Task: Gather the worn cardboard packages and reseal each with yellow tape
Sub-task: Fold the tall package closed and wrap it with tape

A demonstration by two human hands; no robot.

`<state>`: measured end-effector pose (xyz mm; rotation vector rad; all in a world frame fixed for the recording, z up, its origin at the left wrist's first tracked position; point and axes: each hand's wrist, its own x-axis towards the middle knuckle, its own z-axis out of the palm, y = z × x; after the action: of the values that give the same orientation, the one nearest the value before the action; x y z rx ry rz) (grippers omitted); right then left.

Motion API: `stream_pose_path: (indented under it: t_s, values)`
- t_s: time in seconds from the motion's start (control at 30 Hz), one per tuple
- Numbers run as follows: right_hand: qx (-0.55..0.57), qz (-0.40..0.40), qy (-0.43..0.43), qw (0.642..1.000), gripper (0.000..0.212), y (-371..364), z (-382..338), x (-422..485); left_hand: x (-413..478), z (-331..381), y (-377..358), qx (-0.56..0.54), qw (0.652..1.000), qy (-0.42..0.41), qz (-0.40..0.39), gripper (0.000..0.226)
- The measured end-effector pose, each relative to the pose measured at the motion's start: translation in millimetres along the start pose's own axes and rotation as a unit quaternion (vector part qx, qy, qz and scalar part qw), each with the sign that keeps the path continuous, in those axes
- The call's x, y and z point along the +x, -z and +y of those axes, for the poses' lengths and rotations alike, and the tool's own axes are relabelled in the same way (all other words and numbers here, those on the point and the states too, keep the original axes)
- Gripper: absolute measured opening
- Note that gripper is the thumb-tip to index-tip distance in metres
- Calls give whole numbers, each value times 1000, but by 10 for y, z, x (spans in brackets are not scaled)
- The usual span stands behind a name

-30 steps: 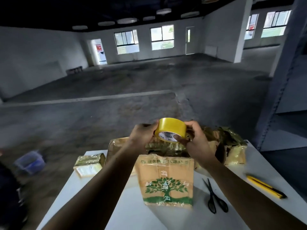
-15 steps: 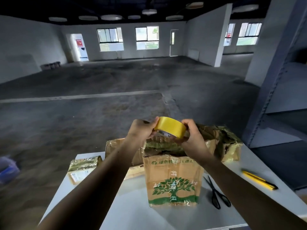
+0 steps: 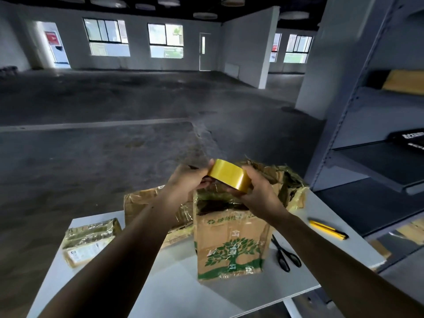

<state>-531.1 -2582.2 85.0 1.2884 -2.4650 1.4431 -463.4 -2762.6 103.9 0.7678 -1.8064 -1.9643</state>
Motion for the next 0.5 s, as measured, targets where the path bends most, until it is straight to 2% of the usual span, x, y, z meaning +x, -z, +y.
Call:
stream_pose_path:
  t_s: [0.23, 0.37, 0.5]
  values:
    - [-12, 12, 43, 999, 39, 72, 90, -21, 20, 31, -67, -42, 995, 41, -75, 14]
    - [-24, 17, 54, 998, 37, 183, 123, 2, 2, 80, -155, -54, 994, 29, -85, 11]
    - [-38, -21, 35, 998, 36, 357, 94, 37, 7, 117, -239, -38, 996, 38, -77, 9]
